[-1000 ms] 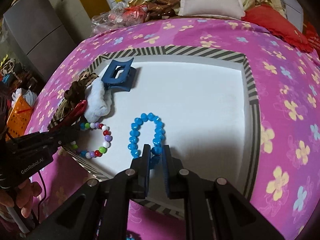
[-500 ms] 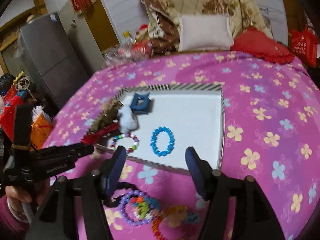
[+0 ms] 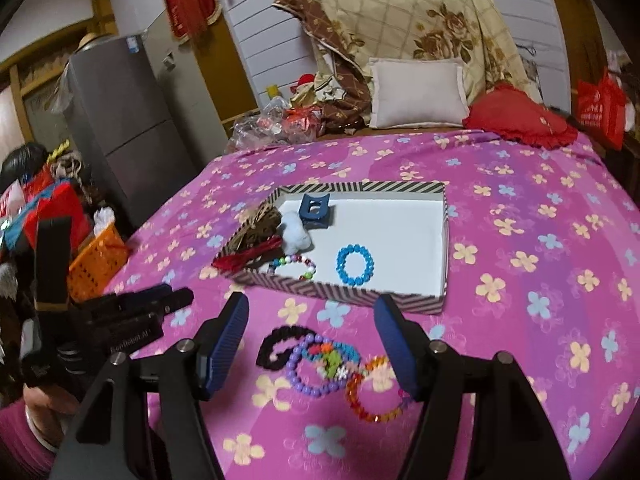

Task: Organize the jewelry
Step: 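Move both tools back toward the remaining bracelets and black scrunchie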

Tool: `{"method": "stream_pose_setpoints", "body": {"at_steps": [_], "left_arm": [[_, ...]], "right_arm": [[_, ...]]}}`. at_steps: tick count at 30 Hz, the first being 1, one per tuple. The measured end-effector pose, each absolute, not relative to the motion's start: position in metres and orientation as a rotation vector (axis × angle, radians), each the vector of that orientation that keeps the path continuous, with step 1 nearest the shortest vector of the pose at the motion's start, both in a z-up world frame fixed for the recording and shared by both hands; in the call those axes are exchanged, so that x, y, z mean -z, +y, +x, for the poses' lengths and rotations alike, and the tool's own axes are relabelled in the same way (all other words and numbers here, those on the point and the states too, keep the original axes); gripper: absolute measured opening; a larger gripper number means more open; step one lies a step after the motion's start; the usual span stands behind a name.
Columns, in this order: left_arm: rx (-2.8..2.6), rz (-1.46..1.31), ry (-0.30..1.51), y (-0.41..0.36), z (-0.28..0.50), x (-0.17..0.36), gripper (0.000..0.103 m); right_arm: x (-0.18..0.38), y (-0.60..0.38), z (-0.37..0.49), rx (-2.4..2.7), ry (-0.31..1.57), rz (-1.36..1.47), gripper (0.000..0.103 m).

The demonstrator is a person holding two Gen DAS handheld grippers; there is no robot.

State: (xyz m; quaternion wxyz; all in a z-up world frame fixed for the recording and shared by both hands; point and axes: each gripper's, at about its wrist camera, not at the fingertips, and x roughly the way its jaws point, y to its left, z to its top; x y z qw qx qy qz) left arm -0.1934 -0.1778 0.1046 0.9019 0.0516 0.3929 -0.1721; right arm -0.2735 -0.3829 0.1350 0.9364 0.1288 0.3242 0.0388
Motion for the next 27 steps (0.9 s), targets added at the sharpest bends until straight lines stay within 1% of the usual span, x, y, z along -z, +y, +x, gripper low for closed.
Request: {"method": "stream_pose_setpoints", "body": {"at_steps": [11,27], "left_arm": [[0.334,0.114,0.804,-0.172,-0.211,-0.104,0.037],[0.320,0.123,0.794,-0.173,-0.217,-0.102,0.037]], "right_arm": [[-0.119,-0.380,-0.295,-0.037,0.742,0.258,0.069],[-0.131,-0.365,-0.302,0.014,0.718,0.184,0.071]]}}
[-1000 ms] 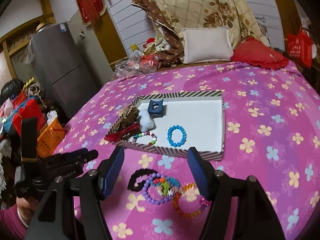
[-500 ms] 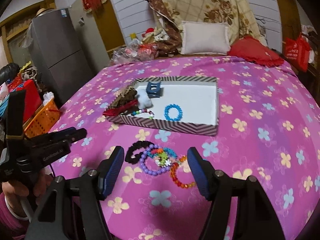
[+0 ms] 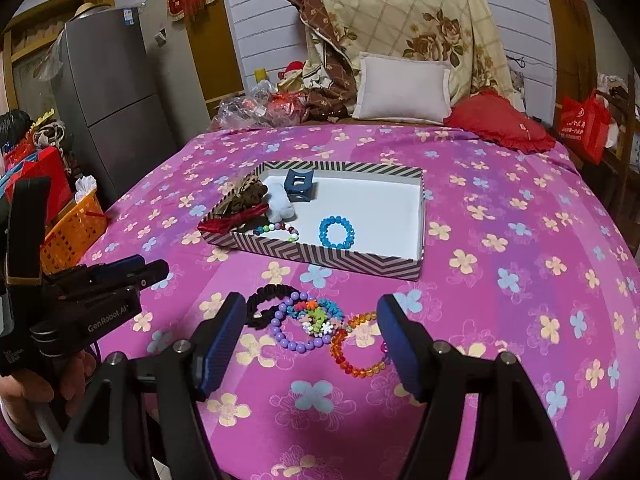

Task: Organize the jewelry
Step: 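Move both tools back toward the remaining bracelets and black scrunchie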

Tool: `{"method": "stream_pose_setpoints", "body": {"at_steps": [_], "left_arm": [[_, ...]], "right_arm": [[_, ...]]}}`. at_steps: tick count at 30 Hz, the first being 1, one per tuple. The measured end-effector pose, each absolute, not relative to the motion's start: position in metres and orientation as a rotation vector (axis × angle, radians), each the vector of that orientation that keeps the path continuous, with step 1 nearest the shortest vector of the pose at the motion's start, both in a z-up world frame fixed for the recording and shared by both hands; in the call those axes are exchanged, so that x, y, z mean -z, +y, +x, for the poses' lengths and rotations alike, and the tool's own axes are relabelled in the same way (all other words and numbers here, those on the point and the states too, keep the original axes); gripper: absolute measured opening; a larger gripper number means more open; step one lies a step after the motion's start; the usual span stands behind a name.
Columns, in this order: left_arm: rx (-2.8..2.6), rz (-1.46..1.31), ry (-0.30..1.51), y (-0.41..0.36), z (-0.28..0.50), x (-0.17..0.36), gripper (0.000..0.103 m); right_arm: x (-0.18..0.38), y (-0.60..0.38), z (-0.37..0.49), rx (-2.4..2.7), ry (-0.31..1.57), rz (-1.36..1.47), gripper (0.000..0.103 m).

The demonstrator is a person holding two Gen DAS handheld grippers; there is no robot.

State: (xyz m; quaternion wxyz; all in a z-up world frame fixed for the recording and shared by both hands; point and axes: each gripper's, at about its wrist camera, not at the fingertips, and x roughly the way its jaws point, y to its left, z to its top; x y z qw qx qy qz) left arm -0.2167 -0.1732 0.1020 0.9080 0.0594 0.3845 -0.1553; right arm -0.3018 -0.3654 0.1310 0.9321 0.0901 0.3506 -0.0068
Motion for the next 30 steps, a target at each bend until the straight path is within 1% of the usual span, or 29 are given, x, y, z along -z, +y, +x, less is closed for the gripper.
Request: {"method": "stream_pose_setpoints", "body": {"at_steps": [19,30], "left_arm": [[0.317,0.124,0.806,-0.173,-0.213,-0.094,0.037],[0.312,0.124,0.823,-0.176,-0.210,-0.085,0.037]], "right_arm": [[-0.118,-0.359,-0.296,-0.003,0.747,0.147,0.071],[-0.107,-0.363,-0.292,-0.011,0.778,0.174,0.072]]}}
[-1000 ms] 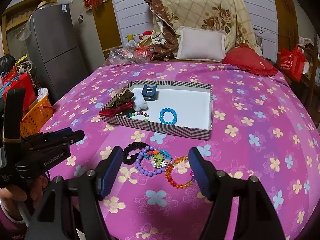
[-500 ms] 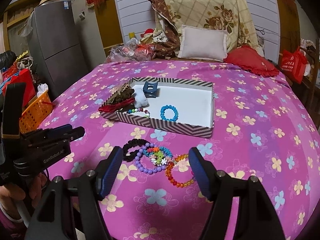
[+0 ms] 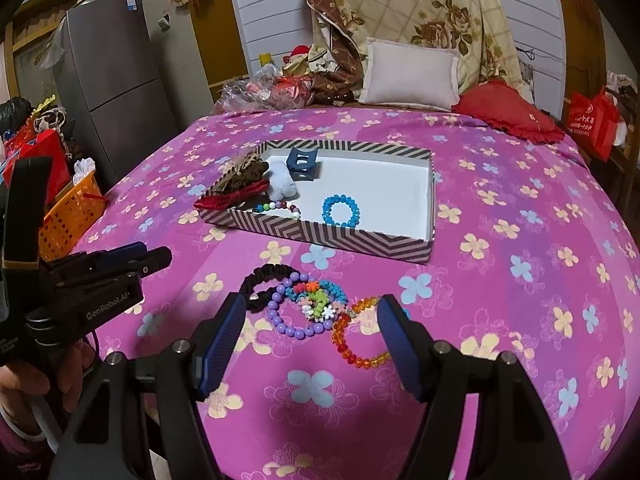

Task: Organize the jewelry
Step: 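Move both tools back toward the remaining bracelets and black scrunchie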

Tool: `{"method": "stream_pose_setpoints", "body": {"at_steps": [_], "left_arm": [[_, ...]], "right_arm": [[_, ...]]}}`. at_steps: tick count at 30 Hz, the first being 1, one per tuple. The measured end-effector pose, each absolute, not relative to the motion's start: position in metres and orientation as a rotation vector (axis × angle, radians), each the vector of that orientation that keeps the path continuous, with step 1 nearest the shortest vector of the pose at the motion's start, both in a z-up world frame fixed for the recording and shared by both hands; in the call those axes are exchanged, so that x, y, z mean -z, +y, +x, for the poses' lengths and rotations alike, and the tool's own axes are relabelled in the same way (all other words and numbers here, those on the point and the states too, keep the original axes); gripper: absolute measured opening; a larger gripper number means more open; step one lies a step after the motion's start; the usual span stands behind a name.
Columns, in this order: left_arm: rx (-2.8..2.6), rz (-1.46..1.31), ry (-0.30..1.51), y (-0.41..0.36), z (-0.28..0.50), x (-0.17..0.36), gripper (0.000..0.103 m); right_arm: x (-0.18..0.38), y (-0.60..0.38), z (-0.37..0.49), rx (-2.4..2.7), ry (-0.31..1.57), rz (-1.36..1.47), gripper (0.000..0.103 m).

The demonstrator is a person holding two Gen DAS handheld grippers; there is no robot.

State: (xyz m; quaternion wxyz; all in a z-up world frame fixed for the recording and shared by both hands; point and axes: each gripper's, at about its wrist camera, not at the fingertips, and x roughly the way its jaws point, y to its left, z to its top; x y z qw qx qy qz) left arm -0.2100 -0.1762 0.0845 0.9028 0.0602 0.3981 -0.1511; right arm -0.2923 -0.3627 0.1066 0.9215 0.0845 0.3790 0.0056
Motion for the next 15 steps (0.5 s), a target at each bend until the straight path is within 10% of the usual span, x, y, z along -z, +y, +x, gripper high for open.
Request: {"method": "stream_pose_setpoints", "body": {"at_steps": [15], "left_arm": [[0.404,-0.011,0.953,-0.171,-0.191,-0.064,0.037]], "right_arm": [[-0.078,-0.392,-0.292,0.029,0.839,0.202,0.071]]}}
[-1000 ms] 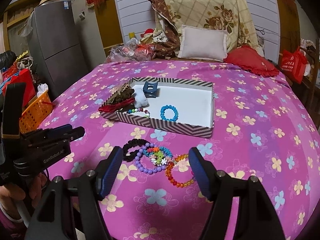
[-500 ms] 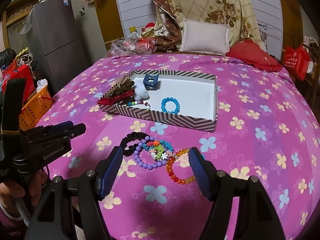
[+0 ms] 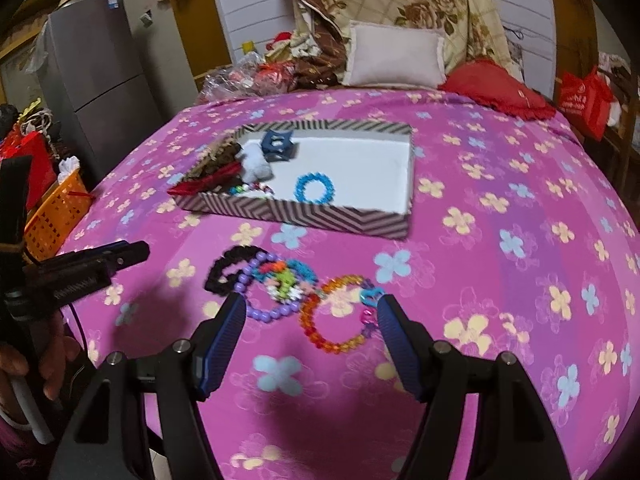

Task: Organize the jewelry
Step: 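Move both tools back toward the remaining bracelets and black scrunchie, then grasp black scrunchie with left tool while right grasps green flower bead bracelet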

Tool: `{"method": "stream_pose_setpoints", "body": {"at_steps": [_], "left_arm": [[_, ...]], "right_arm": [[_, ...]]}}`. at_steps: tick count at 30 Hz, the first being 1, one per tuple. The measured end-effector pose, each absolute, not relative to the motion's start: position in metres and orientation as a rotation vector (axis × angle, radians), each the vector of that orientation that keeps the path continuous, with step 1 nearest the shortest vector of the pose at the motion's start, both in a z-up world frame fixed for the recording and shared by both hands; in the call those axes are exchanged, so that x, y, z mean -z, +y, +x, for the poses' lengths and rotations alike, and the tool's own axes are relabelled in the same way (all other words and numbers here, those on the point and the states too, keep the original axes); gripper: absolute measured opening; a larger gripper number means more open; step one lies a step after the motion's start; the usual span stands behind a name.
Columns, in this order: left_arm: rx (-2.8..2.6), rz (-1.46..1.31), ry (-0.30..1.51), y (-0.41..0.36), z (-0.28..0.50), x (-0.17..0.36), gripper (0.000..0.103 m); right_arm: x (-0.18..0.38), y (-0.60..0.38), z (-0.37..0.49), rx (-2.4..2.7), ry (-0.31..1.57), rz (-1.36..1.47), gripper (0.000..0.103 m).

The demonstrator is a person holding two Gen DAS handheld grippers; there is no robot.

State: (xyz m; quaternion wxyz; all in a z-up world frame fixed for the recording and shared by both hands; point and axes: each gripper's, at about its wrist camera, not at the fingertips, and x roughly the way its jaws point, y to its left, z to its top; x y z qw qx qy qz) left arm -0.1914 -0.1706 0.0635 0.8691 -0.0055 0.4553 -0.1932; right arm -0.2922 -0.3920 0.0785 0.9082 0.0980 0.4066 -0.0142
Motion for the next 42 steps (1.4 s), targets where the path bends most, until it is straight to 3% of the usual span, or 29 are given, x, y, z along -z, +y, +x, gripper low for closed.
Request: {"method": "stream_pose_setpoints", "body": {"at_steps": [7,13,19,32,33,34,35,42], "left_arm": [[0.477,-0.037,1.031,-0.186,-0.178,-0.047,0.038],[0.517,0.010,1.049,-0.201,-0.169,-0.040,0.038],[0.529,0.048,1.054,-0.206,-0.159,-0.036,0.038],[0.545,0.044,1.087,-0.210,-0.147,-0.027,0.038],[0.544,0.043,1.087,-0.211,-0.147,-0.027,0.038],[0.545,0.044,1.088,-0.211,-0.146,-0.028,0.038],[0.551,0.045,1.088,-0.212,-0.146,-0.028,0.038],[0.598,0.083,1.070,-0.223,-0.147,-0.031,0.040]], "right_arm": [[-0.061,-0.400,-0.288,0.041,0.873,0.187,0.057],[-0.059,-0.389,-0.273,-0.024,0.876,0.153,0.053],[-0.052,-0.384,-0.239,-0.086,0.886,0.078,0.036],[-0.021,-0.390,-0.194,-0.296,0.982,0.104,0.036],[-0.021,-0.390,-0.194,-0.292,0.979,0.110,0.034],[-0.022,-0.392,-0.195,-0.294,0.978,0.144,0.020],[-0.023,-0.395,-0.195,-0.299,0.967,0.175,0.013],[-0.058,-0.412,-0.224,-0.272,0.844,0.251,0.013]]}}
